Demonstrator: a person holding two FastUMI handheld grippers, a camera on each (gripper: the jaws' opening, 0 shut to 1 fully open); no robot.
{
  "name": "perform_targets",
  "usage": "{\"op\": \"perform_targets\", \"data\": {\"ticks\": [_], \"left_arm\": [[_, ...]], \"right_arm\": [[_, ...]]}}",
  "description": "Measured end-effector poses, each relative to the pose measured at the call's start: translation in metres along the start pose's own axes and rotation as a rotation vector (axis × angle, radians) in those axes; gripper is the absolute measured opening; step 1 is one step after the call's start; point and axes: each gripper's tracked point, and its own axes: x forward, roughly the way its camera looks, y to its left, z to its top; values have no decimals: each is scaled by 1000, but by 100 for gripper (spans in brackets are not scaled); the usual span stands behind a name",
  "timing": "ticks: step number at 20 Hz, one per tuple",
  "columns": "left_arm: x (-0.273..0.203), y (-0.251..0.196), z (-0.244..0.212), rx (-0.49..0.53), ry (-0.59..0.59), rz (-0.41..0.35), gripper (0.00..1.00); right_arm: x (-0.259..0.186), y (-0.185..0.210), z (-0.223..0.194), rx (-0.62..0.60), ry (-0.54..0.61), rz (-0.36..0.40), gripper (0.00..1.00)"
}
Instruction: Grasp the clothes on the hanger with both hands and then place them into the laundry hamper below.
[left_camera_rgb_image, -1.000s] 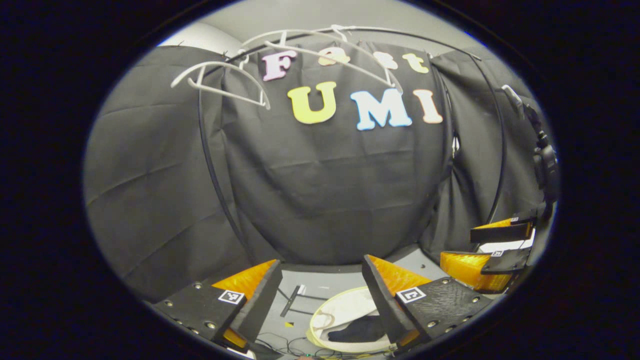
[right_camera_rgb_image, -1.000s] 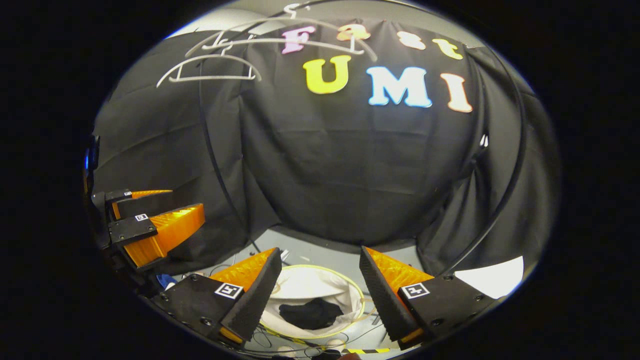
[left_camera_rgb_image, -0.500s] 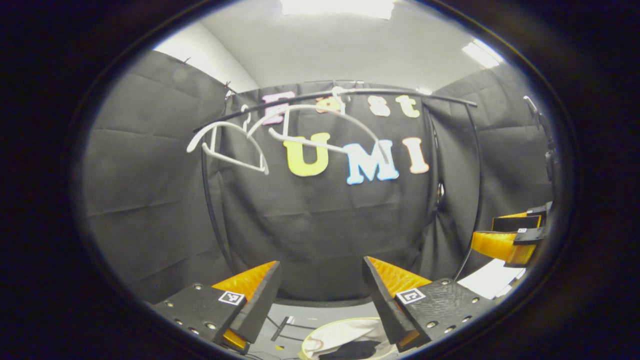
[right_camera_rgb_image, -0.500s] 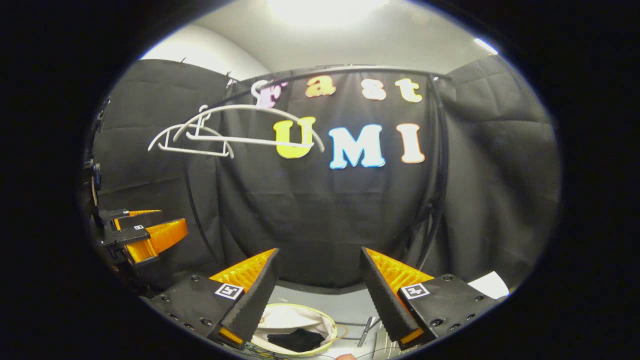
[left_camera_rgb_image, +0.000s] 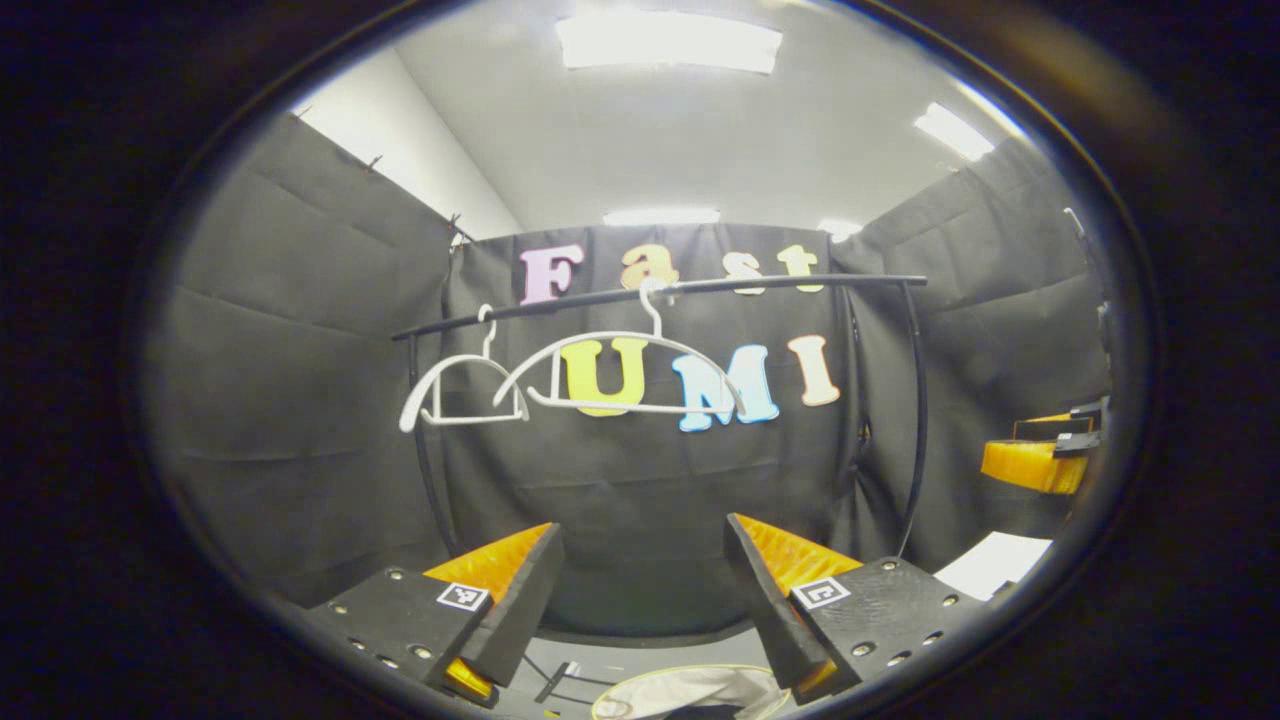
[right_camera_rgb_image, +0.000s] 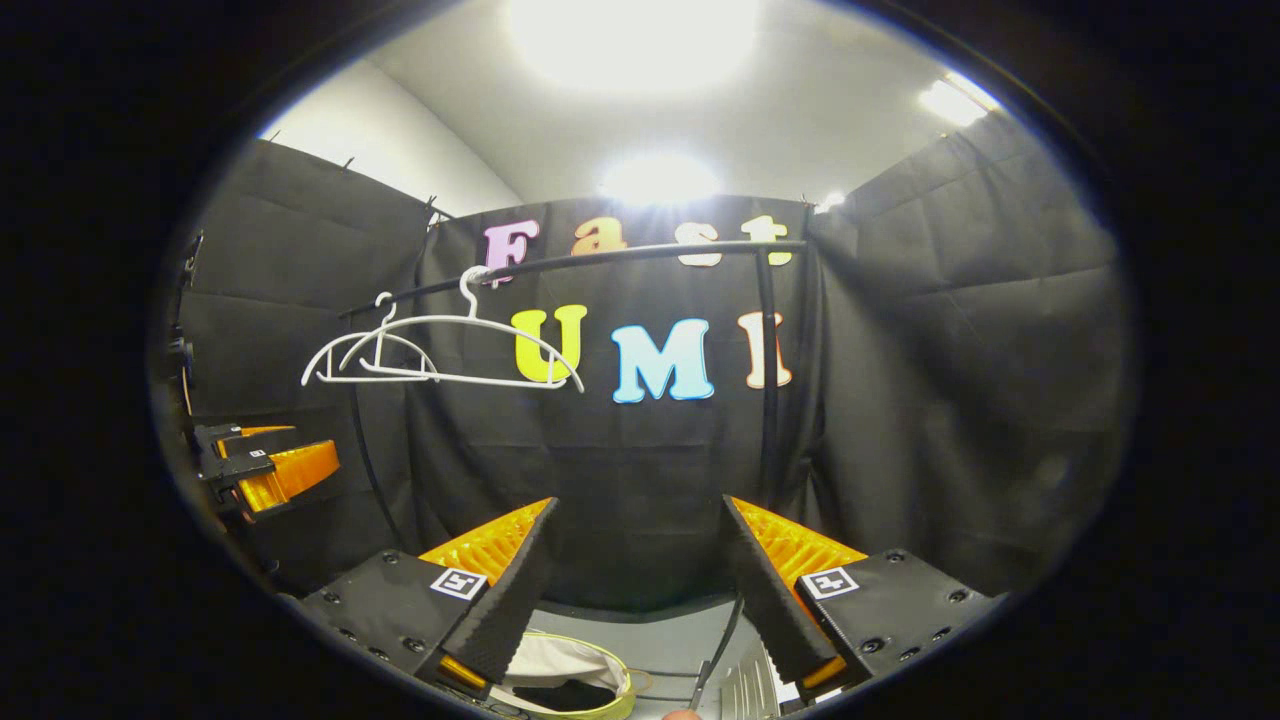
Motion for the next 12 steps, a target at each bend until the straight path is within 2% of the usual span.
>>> {"op": "perform_targets", "data": {"ticks": [5,12], "left_arm": [[-14,-3,19,-21,-29,8,94],[-17,-6,24,-10,-75,8,94]], "right_arm": [[-21,-27,18,-34,-71,-42,95],[-51,-51,20,0,-127,-95,95]]}}
